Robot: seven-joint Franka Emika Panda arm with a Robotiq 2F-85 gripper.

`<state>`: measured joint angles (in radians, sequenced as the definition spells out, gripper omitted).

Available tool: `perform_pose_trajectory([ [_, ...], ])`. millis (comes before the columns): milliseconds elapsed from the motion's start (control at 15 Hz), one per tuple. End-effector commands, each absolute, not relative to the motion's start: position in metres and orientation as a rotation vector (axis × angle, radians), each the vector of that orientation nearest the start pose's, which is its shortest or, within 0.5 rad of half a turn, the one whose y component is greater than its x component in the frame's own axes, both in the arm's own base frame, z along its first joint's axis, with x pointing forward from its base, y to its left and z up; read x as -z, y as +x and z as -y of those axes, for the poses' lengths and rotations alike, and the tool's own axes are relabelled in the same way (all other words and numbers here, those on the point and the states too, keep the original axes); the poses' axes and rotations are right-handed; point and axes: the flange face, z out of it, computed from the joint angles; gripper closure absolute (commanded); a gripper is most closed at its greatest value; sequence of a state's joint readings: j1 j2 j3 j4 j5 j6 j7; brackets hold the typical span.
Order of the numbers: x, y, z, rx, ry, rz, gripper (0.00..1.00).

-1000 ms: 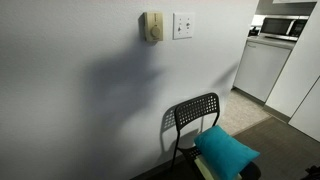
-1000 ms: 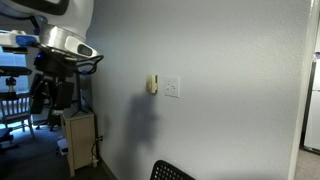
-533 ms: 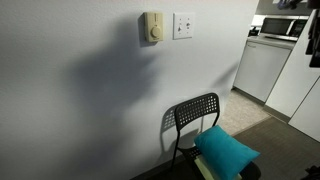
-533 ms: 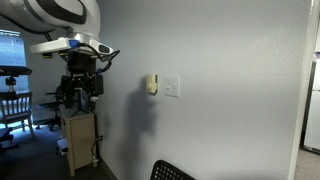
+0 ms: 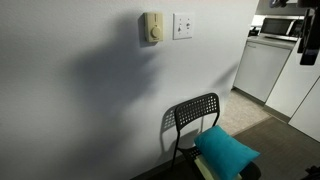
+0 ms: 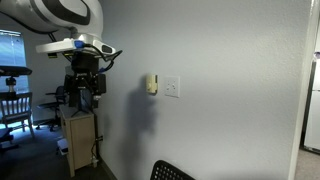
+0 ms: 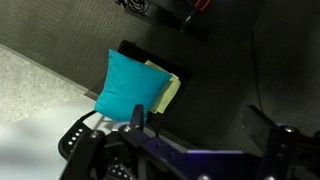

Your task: Turn on the left light switch

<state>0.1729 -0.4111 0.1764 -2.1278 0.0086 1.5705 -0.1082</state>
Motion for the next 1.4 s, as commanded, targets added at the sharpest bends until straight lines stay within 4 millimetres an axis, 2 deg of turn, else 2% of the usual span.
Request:
perform_pose_trajectory([
  [0,-0.556,0.38,-0.149,-0.239,-3.138,0.713,0.0],
  [200,-0.547,0.4,-0.149,-0.1,-3.142,0.775,0.0],
  [400,-0.537,0.428,-0.155,0.107,-3.137,0.882,0.0],
  [600,-0.53,0.456,-0.167,0.25,-3.152,1.142,0.0],
  [1000,-0.522,0.506,-0.192,0.343,-3.189,1.634,0.0],
  [1200,-0.528,0.533,-0.206,0.446,-3.167,1.752,0.0],
  [1267,-0.525,0.511,-0.199,0.408,-3.198,1.666,0.0],
  [1333,-0.526,0.516,-0.201,0.416,-3.195,1.669,0.0],
])
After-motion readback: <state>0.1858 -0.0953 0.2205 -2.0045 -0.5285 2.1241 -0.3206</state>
